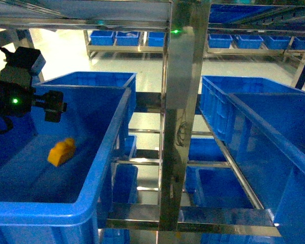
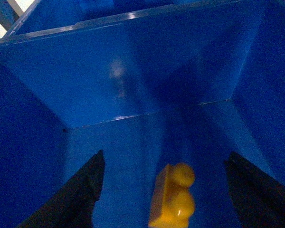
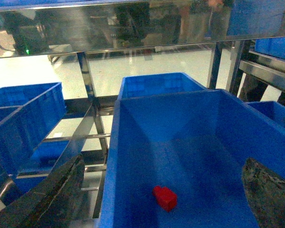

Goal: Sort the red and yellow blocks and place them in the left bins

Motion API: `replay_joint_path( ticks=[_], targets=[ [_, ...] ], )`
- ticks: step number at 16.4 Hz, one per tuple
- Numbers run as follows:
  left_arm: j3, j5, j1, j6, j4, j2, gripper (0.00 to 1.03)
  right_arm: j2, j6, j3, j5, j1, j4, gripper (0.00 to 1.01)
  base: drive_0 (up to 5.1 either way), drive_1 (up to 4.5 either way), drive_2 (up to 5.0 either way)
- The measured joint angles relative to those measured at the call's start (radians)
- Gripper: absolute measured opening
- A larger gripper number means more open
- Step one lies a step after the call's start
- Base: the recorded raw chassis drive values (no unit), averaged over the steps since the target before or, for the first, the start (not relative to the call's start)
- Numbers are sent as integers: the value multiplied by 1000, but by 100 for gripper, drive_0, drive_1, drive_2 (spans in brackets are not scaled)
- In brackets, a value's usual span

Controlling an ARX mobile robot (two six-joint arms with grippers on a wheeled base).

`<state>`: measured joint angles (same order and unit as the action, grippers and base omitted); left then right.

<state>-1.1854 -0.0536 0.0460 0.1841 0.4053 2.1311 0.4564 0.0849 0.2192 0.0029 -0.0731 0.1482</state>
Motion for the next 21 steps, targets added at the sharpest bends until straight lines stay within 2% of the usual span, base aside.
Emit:
replay_joint_path(
  ticks=[1, 2, 3, 4, 5, 6, 7, 8, 10, 11, 17, 21],
  targets=[
    [16, -21, 15, 2, 4, -6, 100, 0, 0, 0, 0, 0, 0, 98, 0, 0, 0],
    [89, -91, 48, 0, -30, -78, 98, 0, 0, 0, 0, 0, 0, 98, 0, 0, 0],
    [224, -180, 92, 11, -14, -238, 98, 0, 0, 0, 0, 0, 0, 98, 0, 0, 0],
    [330, -265, 145, 12, -79, -371, 98, 0, 0, 0, 0, 0, 0, 98, 0, 0, 0],
    [392, -332, 210, 62, -105, -537, 98, 0, 0, 0, 0, 0, 0, 98, 0, 0, 0],
    [497, -337, 206, 60, -137, -685, 98, 0, 0, 0, 0, 0, 0, 98, 0, 0, 0],
    [495, -401, 190, 71, -158, -888, 98, 0, 0, 0, -2, 1, 0, 98, 0, 0, 0],
    [483, -408, 180, 66, -216, -948, 98, 0, 0, 0, -1, 0, 1, 98, 0, 0, 0],
    [500, -423, 162, 124, -246, -966, 98, 0, 0, 0, 0, 0, -2, 98, 0, 0, 0],
    [507, -438, 153, 135, -264, -974, 98, 0, 0, 0, -1, 0, 2, 98, 0, 0, 0],
    [509, -457, 151, 121, -283, -1024, 98, 1, 0, 0, -1, 0, -1, 98, 0, 0, 0],
    [507, -452, 138, 95, -308, -1077, 98, 0, 0, 0, -1, 0, 0, 98, 0, 0, 0]
  ],
)
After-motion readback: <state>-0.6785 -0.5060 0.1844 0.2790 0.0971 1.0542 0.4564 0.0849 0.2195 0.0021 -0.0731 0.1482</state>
